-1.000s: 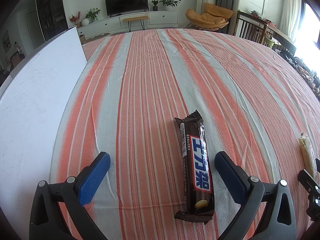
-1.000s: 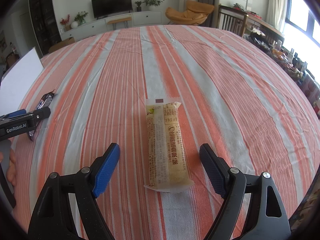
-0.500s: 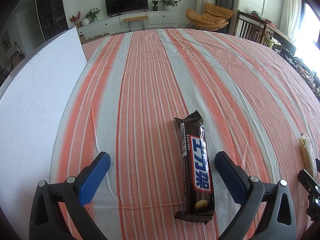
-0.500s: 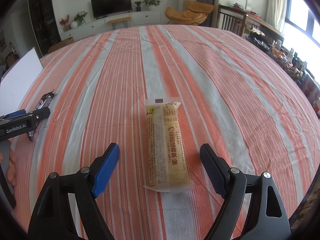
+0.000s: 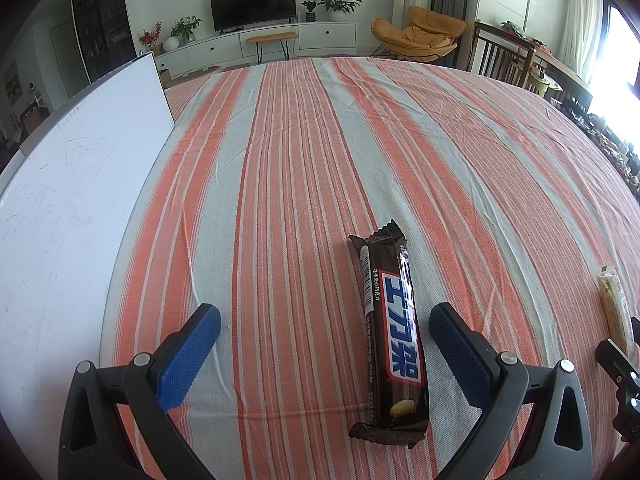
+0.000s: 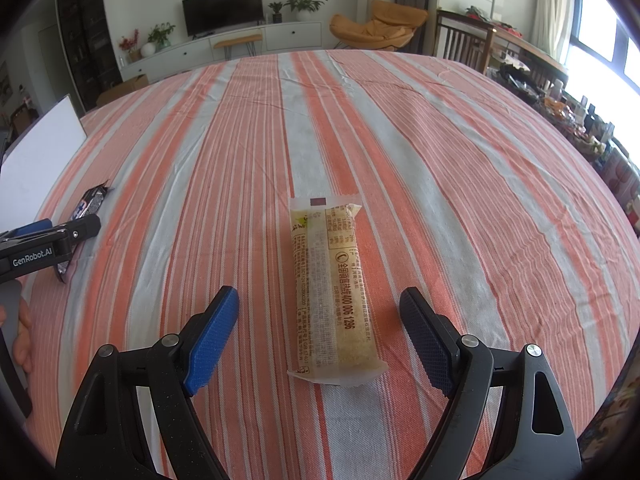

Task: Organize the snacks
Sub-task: 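Grasp the pale wrapped bread stick with right gripper while left holds chocolate bar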

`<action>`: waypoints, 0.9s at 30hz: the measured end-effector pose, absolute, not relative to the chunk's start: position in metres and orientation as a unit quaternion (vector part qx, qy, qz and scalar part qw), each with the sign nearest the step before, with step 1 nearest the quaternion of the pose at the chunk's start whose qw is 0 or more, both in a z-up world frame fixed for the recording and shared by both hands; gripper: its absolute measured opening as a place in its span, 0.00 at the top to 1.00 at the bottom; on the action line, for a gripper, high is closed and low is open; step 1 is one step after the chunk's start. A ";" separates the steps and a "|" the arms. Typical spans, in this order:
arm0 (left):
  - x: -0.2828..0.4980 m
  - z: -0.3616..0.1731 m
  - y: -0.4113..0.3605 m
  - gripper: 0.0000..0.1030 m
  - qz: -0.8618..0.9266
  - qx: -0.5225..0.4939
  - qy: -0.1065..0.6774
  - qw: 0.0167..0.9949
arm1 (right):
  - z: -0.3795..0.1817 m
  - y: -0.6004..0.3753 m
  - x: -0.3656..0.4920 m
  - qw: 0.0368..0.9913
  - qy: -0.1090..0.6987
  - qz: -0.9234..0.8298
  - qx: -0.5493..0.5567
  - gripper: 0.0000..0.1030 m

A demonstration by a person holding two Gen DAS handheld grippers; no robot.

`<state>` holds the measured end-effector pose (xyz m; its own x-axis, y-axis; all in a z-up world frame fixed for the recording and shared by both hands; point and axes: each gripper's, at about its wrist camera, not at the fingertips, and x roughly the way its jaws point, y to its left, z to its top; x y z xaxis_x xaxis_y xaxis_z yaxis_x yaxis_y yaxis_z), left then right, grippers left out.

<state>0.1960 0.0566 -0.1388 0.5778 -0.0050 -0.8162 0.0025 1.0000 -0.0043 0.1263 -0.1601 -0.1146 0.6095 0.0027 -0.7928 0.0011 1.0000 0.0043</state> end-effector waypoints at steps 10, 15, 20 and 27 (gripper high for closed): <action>0.196 -0.139 0.057 0.00 -0.002 -0.001 0.460 0.888 | -0.116 -0.165 0.126 0.896 0.445 0.004 0.003 0.15; 0.196 -0.139 0.056 0.00 -0.002 -0.001 0.460 0.888 | -0.117 -0.164 0.127 0.894 0.448 0.010 0.001 0.11; 0.196 -0.139 0.056 0.00 -0.002 -0.001 0.460 0.888 | -0.116 -0.163 0.130 0.886 0.463 0.021 -0.008 0.11; 0.197 -0.138 0.057 0.00 -0.009 0.002 0.467 0.884 | -0.109 -0.174 0.152 0.833 0.551 0.048 -0.006 0.12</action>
<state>0.1967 0.0565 -0.1380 0.5633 -0.0147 -0.8261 0.0187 0.9998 -0.0051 0.1525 -0.1738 -0.1088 0.3883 0.0738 -0.9186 -0.0867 0.9953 0.0433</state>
